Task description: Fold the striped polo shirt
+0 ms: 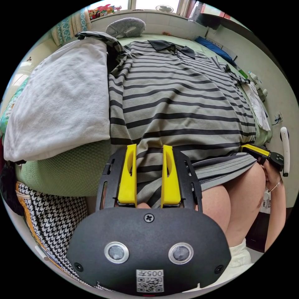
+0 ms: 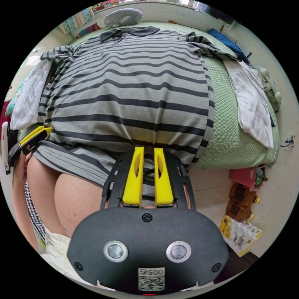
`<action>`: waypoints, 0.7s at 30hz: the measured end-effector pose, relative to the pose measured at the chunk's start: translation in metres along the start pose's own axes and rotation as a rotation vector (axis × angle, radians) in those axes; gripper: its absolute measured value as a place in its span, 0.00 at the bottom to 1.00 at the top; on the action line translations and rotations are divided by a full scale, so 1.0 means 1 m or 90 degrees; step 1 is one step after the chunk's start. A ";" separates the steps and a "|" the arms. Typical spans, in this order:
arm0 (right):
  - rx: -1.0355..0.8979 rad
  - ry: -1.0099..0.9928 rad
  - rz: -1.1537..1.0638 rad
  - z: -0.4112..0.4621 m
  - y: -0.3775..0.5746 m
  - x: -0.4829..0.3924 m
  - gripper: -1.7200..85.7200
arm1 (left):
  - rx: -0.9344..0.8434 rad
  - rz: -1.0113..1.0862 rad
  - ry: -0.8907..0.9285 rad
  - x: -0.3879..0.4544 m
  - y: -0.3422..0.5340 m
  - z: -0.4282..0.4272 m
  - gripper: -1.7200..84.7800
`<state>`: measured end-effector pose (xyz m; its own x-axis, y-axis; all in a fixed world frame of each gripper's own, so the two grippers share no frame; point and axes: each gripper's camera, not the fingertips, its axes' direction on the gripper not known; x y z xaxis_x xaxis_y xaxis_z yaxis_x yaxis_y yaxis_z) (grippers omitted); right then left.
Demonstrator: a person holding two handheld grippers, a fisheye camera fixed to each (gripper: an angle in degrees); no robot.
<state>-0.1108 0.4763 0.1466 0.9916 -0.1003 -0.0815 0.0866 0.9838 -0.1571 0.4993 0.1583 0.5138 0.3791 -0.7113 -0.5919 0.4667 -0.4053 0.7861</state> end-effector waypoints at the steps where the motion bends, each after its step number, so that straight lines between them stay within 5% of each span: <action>1: 0.000 0.000 0.001 0.000 0.000 -0.001 0.09 | 0.000 0.000 0.000 0.000 0.000 -0.001 0.17; 21: -0.002 0.002 0.001 -0.006 -0.013 -0.021 0.09 | 0.002 0.000 0.002 0.001 -0.002 -0.018 0.17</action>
<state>-0.1332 0.4650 0.1440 0.9914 -0.0990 -0.0852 0.0846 0.9836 -0.1593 0.5130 0.1686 0.5083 0.3814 -0.7101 -0.5919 0.4645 -0.4064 0.7868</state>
